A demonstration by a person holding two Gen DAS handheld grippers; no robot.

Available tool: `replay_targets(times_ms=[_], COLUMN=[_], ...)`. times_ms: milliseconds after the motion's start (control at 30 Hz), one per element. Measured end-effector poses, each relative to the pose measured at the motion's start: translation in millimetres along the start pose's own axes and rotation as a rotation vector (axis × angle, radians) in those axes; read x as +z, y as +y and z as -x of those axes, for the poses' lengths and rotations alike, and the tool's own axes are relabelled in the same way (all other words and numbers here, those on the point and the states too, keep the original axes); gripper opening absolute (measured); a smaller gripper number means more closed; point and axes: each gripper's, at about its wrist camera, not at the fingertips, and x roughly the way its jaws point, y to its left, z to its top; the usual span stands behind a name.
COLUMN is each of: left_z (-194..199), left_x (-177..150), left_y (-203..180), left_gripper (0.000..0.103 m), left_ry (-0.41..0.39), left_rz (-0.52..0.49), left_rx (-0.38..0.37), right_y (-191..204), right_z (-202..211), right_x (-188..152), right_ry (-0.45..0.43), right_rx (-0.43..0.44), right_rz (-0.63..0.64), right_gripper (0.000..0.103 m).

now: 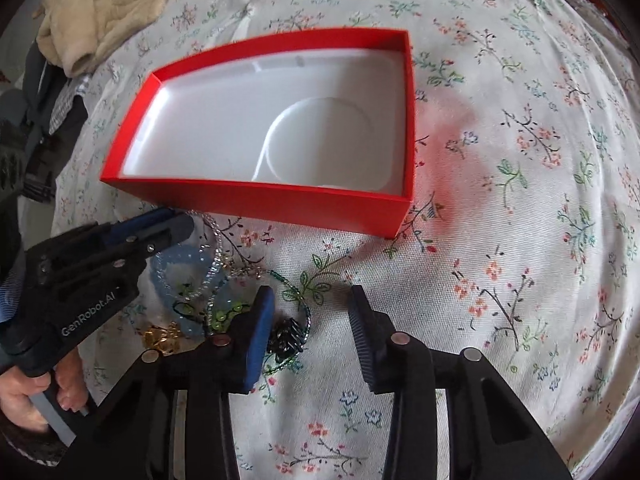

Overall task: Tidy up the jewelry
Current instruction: 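Grasp the silver beaded bracelet with the left tool while the right tool grasps the thin green-beaded bracelet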

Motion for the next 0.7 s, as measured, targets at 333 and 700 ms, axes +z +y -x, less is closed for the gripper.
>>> replay_targets(times_ms=[333,700], left_z=[-6,23], left_x=[2,-10], left_y=[-8,-13], left_gripper=[0.005,0.005], left_ry=[-0.009,-0.041], left_rz=[-0.022,-0.034], left_rx=[0.073,0.028], right_y=[31,39], right_z=[-15,4], right_x=[1,0], right_ry=[-0.039,-0.091], right_rx=[-0.134,-0.094], right_rz=[0.136,0.123], right_gripper=[0.006,0.003])
